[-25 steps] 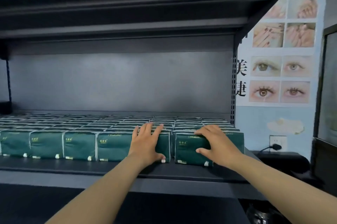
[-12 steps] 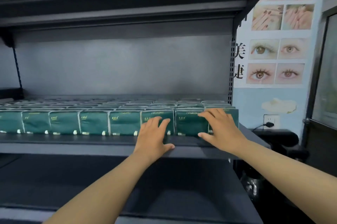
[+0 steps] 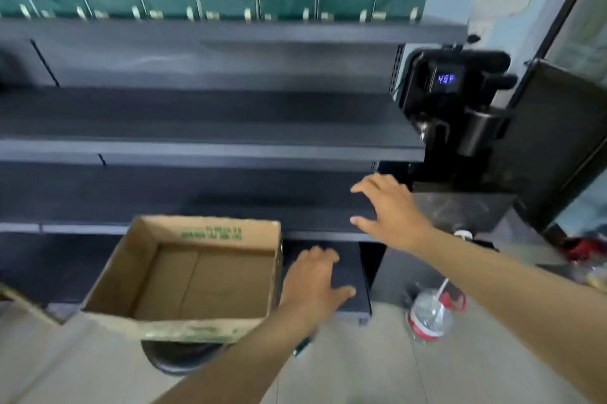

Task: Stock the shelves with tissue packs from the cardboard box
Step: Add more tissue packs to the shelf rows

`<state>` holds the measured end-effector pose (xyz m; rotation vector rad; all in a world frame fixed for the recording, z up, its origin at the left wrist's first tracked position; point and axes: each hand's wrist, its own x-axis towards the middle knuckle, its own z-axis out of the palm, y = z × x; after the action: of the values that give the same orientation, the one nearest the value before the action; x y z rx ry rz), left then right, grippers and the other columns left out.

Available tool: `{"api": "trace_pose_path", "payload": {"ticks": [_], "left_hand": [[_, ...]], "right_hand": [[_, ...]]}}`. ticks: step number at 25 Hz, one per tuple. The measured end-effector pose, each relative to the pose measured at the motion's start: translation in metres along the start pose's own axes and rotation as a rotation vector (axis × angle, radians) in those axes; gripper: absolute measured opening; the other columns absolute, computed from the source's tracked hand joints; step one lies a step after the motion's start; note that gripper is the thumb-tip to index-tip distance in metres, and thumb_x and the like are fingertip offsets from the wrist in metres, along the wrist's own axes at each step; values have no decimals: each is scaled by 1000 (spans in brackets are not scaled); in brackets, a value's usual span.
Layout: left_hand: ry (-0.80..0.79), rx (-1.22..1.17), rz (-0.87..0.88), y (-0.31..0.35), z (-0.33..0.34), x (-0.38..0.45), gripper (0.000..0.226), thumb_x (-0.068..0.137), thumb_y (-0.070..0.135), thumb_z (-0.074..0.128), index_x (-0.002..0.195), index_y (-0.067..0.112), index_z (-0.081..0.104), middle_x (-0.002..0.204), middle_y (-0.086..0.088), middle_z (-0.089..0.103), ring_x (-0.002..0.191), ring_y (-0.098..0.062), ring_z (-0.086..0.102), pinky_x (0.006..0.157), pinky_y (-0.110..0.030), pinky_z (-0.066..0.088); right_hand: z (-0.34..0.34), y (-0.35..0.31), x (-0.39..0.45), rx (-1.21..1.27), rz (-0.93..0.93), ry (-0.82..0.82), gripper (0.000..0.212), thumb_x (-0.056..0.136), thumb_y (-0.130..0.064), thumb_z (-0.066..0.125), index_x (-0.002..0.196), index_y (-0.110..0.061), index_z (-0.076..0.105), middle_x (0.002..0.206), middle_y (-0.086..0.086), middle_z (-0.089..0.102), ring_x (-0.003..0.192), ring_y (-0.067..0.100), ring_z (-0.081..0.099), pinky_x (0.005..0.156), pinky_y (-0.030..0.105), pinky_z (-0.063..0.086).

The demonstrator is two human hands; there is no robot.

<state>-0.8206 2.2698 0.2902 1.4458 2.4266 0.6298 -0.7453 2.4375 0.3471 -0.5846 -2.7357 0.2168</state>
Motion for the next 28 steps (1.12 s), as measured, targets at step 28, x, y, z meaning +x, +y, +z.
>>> {"api": "trace_pose_path", "payload": {"ticks": [28], "left_hand": [[-376,321,-578,-473,739,-44,111,70,66,65,151,29,-1,156,-4,3,142,-21,14,110,-33,24]], "right_hand": [[875,192,-170,497,712,-575,72,75,-47,70,130,-10,42,130,10,46,121,28,43,98,35,40]]}}
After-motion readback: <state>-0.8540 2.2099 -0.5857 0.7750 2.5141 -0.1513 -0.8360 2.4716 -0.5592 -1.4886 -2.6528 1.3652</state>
